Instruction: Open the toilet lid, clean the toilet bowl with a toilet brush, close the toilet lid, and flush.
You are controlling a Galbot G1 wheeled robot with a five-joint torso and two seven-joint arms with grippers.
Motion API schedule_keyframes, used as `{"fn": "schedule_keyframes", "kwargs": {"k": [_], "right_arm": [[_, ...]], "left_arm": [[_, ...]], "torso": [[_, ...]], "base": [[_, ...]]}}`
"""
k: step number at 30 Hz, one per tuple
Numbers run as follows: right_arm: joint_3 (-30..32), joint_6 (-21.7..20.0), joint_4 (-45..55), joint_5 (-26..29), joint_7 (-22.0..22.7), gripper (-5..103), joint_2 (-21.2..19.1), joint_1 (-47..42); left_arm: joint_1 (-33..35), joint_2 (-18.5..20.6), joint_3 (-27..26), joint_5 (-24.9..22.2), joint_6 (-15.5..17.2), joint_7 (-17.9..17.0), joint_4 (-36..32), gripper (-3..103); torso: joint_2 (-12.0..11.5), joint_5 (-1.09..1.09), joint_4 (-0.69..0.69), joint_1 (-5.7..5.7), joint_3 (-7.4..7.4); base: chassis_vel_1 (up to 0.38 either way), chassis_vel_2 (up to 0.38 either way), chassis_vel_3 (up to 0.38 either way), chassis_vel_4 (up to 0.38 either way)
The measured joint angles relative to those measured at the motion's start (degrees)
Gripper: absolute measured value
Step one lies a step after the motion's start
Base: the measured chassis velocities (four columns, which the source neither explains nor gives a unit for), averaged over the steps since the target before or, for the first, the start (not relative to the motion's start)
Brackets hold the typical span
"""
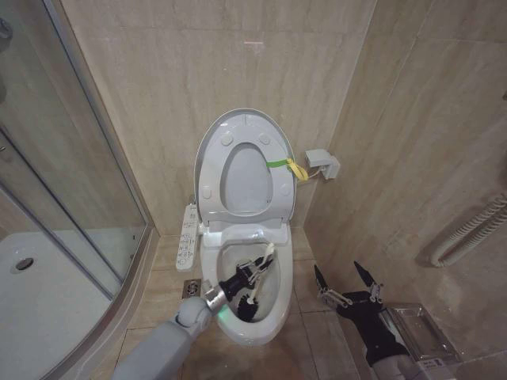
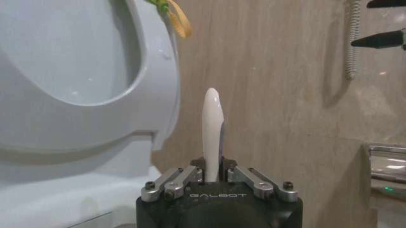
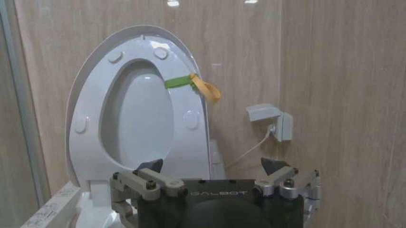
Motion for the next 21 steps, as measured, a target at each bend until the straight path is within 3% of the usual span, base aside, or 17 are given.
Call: {"fn": "schedule_keyframes", "kwargs": {"k": [11, 21], "right_arm": [[0.0, 0.0, 0.0, 0.0, 0.0, 100, 0.0, 0.0], [0.0, 0.0, 0.0, 0.0, 0.0, 100, 0.0, 0.0]], "left_arm": [[8.9, 8.4, -6.9, 0.1, 1.1, -1.9, -8.3, 16], [8.0, 6.2, -7.6, 0.4, 0.3, -0.8, -6.0, 16]], "torso": [[0.0, 0.00, 0.00, 0.00, 0.00], [0.0, 0.00, -0.01, 0.00, 0.01]], "base": [[0.000, 0.000, 0.000, 0.000], [0.000, 0.000, 0.000, 0.000]]}}
